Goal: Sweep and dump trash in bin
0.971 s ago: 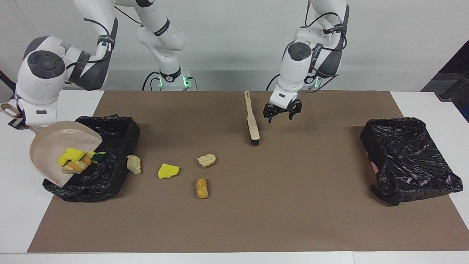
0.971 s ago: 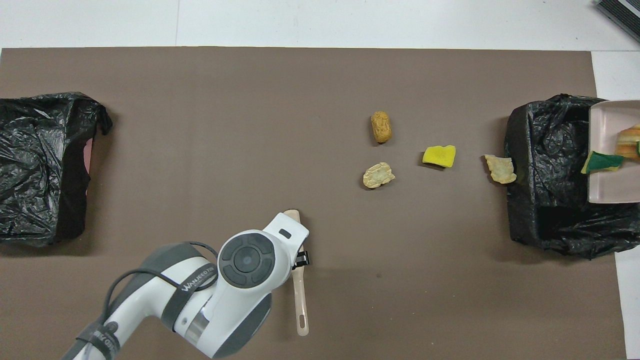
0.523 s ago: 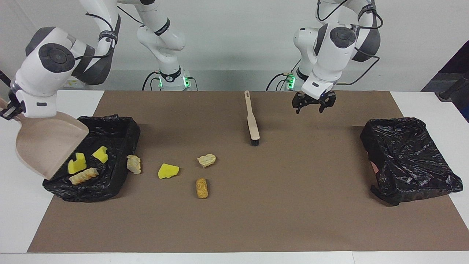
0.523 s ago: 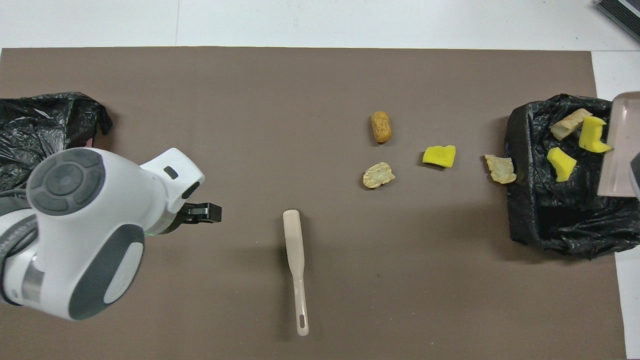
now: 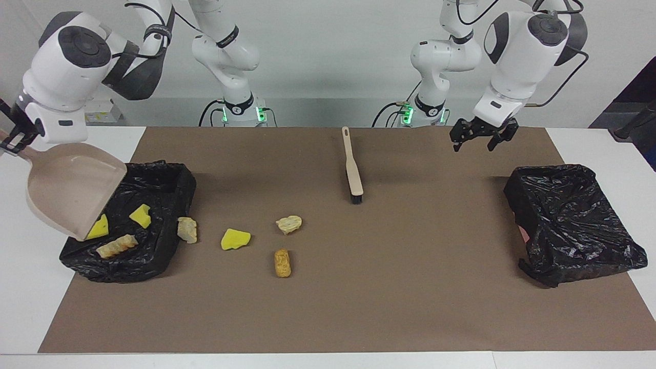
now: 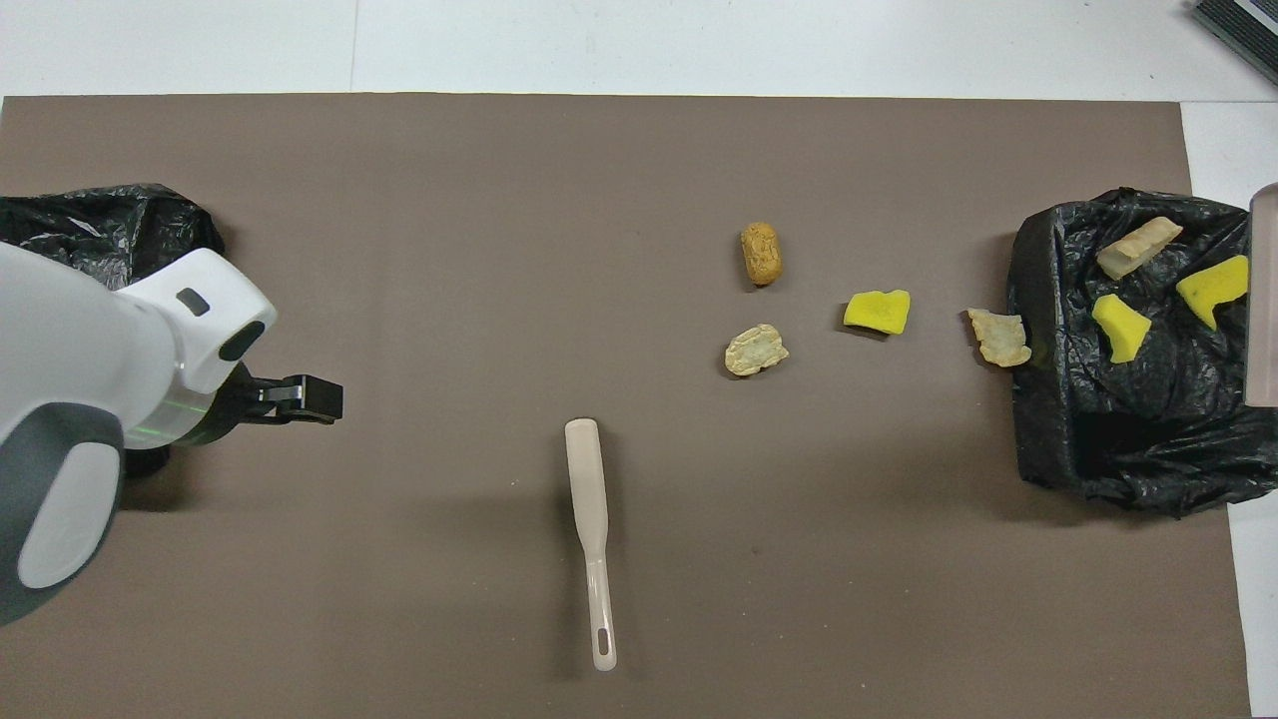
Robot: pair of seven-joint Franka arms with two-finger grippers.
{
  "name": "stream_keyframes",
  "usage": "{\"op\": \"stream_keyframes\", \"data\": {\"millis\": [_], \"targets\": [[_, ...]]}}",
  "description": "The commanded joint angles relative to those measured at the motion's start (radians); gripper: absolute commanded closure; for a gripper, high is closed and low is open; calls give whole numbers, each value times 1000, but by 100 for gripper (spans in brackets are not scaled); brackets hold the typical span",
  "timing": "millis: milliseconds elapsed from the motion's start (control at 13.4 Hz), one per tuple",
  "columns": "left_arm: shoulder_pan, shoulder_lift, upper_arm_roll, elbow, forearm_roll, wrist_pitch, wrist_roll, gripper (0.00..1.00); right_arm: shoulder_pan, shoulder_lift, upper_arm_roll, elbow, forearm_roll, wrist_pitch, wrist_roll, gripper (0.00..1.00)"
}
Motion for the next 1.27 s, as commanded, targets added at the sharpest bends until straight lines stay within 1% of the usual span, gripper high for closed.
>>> {"op": "stream_keyframes", "data": {"millis": [0,75,149,224,299,374,448,523,598,672,747,971,1121,1196], "targets": [[18,1,22,101,13,-95,85,0,-6,-15,5,-12,136,-7,-30,100],[29,1,22,111,13,-99,92,0,-4,-15,4,-18,218,-8,-26,100],[36,4,24,131,13,-102,90,0,-1,-9,7,-35,267,0,-20,100],[37,16,24,173,15,-122,87,0,9,2,10,-40,293,13,-18,100],[38,48,26,230,19,-166,86,0,31,20,10,-40,360,18,22,100],[38,83,27,310,29,-219,86,0,58,34,10,-40,384,16,107,100],[38,114,27,361,32,-255,86,0,80,46,10,-49,398,23,170,100],[38,122,27,370,26,-247,87,0,107,62,10,-57,405,38,242,100],[37,107,27,347,20,-241,96,0,138,68,10,-66,405,58,317,100],[44,79,27,296,18,-225,127,0,163,81,11,-72,409,64,380,100],[46,65,27,274,16,-199,145,0,187,97,11,-72,419,66,451,100],[30,73,26,286,16,-188,141,0,245,134,10,-67,499,79,676,100],[32,75,24,287,15,-188,138,0,304,164,10,-63,531,85,910,100],[32,73,26,298,15,-208,135,0,339,174,10,-63,539,96,1027,100]]}}
